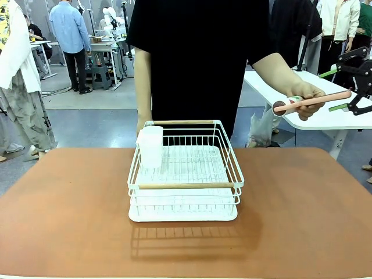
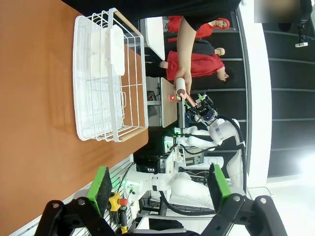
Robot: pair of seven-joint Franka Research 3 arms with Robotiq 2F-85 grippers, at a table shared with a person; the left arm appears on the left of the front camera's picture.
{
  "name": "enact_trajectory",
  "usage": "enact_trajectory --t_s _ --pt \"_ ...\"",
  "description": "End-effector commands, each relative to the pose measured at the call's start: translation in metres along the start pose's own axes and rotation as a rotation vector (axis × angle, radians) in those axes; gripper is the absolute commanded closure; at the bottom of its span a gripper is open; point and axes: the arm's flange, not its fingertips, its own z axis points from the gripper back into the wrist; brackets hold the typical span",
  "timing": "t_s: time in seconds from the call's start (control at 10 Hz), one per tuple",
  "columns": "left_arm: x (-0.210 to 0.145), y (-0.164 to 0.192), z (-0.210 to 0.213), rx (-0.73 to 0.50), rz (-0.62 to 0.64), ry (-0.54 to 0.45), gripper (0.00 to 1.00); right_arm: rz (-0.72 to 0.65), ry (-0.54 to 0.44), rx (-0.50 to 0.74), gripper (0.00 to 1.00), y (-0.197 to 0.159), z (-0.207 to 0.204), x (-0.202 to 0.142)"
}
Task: Clean the table.
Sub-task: Pick up the Lint Roller when the human hands it over.
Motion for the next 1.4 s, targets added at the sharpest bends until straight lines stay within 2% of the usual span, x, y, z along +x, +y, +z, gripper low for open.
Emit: enact_trajectory --t_s 0.0,0.1,0.3,0.4,0.5,1.0,1.3 --pt "-0.001 -0.001 0.002 -0.003 -0.003 -0.001 0.00 0.018 -0.014 0.026 0.85 -0.001 -0.003 0.005" --pt "-0.001 -0.001 0.002 -0.003 -0.003 -0.001 0.00 0.015 -0.013 0.028 1.00 -0.002 -0.003 0.007" --pt "-0.001 -0.001 0.002 -0.003 -0.003 -0.001 0.00 0.010 -0.011 0.031 1.00 -0.002 -0.004 0.009" --pt "-0.001 -0.001 0.002 -0.003 -0.003 -0.001 0.00 0.010 -0.005 0.030 0.96 -0.003 -0.004 0.009" --pt "-0.001 -0.001 0.002 -0.003 -0.003 -0.001 0.00 0.009 -0.004 0.028 1.00 -0.003 -0.003 0.008" --pt "-0.001 -0.001 0.002 -0.003 -0.003 -0.001 0.00 0.005 -0.004 0.041 1.00 -0.003 0.006 0.009" --pt "-0.001 -0.001 0.002 -0.003 -0.003 -0.001 0.00 0.028 -0.007 0.033 1.00 -0.006 0.032 0.003"
